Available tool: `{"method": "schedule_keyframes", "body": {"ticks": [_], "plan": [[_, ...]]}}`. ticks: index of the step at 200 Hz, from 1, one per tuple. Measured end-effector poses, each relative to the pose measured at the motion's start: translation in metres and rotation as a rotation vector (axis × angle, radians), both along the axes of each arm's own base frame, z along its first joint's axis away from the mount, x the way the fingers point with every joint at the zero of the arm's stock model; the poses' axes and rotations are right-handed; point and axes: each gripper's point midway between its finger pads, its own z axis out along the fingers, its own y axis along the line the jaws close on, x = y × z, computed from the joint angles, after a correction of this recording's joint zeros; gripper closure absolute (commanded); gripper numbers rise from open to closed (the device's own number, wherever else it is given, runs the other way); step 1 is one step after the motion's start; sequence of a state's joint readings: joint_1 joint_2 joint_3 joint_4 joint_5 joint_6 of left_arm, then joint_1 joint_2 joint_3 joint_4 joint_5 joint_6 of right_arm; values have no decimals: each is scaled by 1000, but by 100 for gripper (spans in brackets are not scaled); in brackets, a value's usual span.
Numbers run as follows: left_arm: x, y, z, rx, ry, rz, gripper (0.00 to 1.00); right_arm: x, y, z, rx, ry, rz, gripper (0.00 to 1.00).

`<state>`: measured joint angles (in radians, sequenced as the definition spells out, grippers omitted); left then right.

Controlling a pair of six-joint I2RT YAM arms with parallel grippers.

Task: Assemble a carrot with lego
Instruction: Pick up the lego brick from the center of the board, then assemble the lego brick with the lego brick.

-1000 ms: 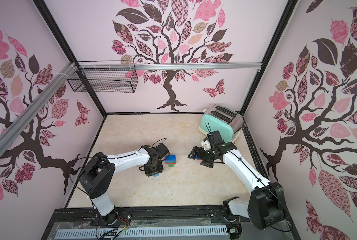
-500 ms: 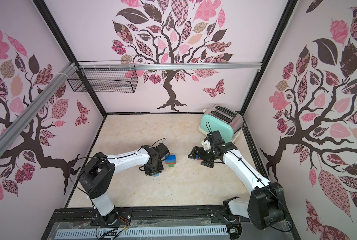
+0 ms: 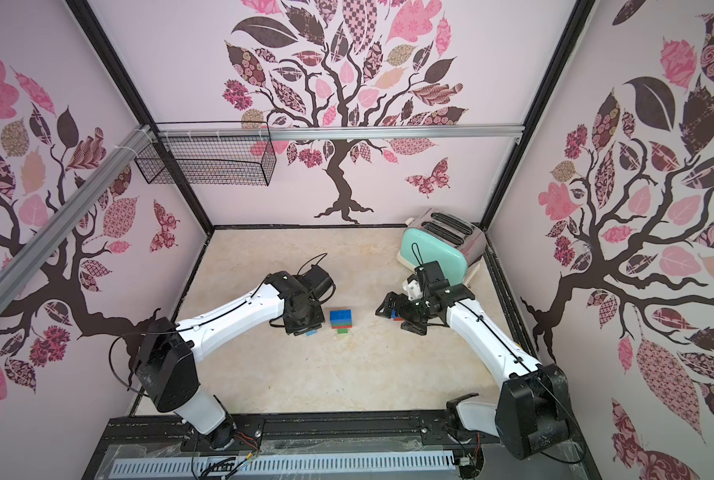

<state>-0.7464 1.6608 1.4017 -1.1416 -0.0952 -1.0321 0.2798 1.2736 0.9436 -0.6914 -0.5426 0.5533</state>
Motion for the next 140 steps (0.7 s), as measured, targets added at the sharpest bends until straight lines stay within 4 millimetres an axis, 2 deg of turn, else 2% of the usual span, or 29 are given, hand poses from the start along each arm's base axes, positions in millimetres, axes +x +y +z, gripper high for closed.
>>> {"method": "schedule_keyframes", "body": {"ticks": [28,54,94,140], "plan": [[18,-16,34,-34,-52,-43,87,0,0,0,1,1,0,0],[30,-31,46,-52,-62,-85,87,0,0,0,1,0,0,0],[40,-53,37,-48,-19,-142,88,0,0,0,1,1,0,1],[35,-68,22,-35,32,-193,88,0,0,0,0,0,0,1]]}}
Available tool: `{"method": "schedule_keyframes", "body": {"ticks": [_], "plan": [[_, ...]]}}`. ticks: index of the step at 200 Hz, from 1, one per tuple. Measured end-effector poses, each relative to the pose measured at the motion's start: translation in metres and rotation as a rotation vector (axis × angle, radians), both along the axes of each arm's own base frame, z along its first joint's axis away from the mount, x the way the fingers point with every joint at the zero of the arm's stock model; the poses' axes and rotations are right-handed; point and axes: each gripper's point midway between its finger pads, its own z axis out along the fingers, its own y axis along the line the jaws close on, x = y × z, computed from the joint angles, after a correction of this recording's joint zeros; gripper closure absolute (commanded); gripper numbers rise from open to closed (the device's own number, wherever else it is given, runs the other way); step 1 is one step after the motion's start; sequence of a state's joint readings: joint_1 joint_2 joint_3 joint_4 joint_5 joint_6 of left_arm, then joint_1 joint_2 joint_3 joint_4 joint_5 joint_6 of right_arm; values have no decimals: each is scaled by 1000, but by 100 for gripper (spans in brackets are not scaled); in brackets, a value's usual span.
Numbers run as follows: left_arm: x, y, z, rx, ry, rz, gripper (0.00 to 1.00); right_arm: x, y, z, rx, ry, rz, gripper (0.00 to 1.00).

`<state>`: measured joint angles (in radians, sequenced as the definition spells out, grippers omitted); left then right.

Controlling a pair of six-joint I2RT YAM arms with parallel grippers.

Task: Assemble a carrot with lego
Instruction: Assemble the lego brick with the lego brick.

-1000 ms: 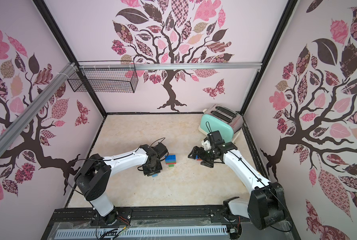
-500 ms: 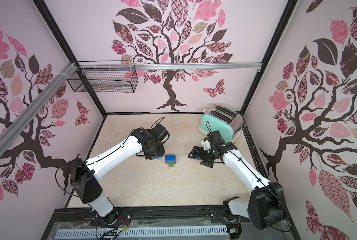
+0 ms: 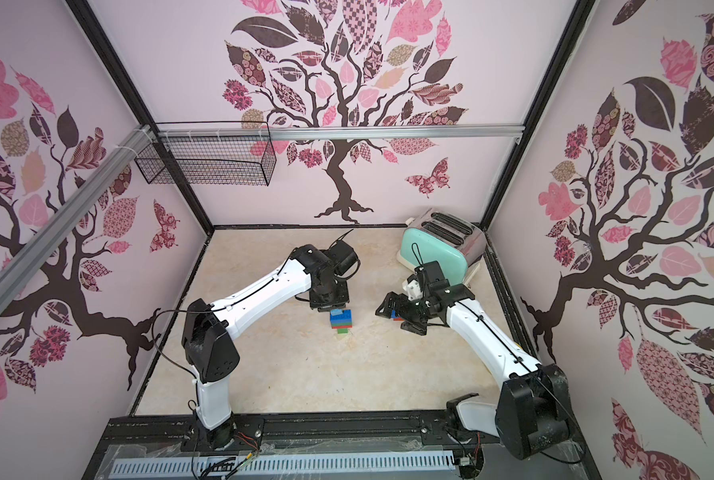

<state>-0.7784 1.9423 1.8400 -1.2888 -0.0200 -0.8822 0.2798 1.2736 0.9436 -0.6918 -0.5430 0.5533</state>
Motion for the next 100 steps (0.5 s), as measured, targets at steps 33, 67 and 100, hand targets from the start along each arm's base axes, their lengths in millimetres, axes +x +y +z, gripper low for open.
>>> {"method": "schedule_keyframes", "body": {"ticks": [33,67,100], "plan": [[-2,0,-3,8,14,-13,88,0,0,0,0,0,0,1],[-2,-2,-11,20,31,-23,88,0,0,-3,-3,12,0,0],[-2,-3,-15,27,42,-27,88,1,0,-5,-5,16,0,1]]}}
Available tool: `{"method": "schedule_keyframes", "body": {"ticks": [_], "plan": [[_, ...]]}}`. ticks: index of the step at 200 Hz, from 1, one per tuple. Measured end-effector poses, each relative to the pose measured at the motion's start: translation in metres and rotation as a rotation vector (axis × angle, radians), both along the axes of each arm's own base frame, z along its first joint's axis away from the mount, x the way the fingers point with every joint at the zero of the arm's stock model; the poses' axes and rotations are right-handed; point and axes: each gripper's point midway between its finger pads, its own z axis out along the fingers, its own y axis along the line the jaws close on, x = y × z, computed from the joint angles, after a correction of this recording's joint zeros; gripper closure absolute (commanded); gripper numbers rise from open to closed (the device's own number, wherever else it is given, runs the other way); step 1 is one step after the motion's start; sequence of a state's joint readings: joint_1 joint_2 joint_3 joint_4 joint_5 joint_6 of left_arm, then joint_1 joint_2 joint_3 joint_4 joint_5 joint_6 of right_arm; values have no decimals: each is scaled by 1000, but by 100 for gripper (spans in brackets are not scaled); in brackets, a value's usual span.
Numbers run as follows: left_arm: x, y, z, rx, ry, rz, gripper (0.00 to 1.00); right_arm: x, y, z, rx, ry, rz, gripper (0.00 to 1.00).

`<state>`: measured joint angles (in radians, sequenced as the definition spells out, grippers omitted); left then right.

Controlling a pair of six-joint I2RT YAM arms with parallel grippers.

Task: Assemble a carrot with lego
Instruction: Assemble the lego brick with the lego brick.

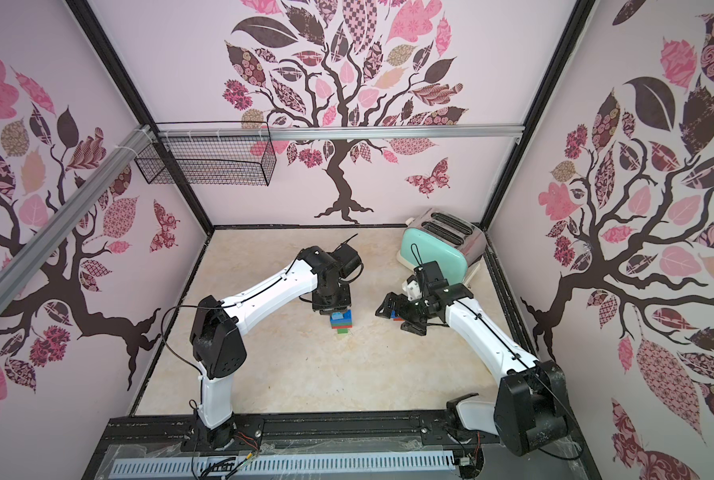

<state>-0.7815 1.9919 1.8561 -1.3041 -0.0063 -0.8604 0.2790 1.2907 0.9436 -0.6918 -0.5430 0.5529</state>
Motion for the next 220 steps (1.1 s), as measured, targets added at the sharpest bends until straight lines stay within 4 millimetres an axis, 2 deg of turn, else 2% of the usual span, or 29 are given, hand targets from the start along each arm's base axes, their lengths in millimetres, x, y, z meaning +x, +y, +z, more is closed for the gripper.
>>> {"method": "schedule_keyframes", "body": {"ticks": [220], "plan": [[4,-3,-4,11,4,-16,88,1,-2,0,0,0,-6,1]]}}
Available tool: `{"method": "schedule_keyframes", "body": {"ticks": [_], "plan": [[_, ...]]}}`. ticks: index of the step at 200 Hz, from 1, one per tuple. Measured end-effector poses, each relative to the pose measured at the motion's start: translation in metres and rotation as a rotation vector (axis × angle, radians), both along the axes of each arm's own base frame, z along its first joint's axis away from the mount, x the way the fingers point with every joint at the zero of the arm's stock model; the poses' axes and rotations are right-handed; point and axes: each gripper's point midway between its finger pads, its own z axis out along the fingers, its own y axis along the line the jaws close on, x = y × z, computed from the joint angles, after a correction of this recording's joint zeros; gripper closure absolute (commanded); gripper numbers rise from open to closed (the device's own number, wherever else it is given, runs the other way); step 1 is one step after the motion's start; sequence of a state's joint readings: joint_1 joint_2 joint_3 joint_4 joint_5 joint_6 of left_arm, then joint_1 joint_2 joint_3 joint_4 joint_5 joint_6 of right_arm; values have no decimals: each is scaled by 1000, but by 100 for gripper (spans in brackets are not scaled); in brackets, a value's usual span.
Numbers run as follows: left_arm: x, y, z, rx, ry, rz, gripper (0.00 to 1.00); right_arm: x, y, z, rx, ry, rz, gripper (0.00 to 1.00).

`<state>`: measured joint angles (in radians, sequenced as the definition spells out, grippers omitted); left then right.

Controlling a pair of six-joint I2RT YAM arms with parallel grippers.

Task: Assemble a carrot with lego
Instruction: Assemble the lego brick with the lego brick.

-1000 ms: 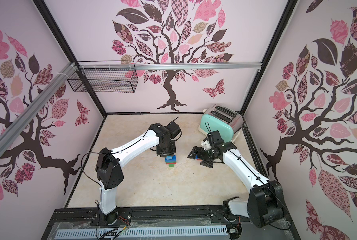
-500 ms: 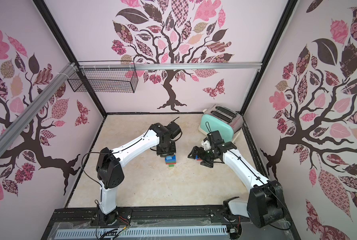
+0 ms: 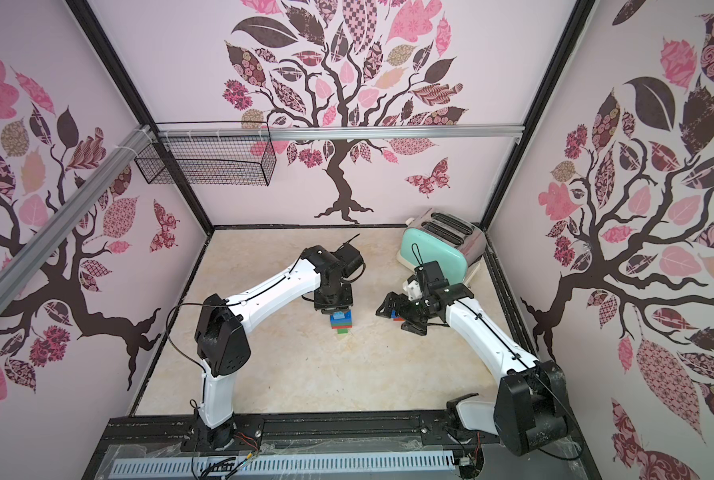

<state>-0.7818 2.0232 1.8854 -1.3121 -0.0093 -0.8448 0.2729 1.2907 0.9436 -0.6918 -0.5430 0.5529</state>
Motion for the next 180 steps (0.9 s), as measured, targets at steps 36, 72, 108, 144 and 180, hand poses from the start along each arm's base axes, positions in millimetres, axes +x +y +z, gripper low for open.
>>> {"method": "schedule_keyframes", "body": {"ticks": [36,72,108,144,180], "plan": [[3,-1,1,1,-8,-8,88,0,0,0,0,0,0,1],[2,0,-2,12,3,-12,89,0,0,0,0,0,-1,1],[1,-2,-3,14,3,-19,89,0,0,0,0,0,-1,1],[2,-4,-3,25,2,-38,89,0,0,0,0,0,-1,0],[1,-4,-4,47,-5,-57,90,0,0,0,0,0,-1,0]]}}
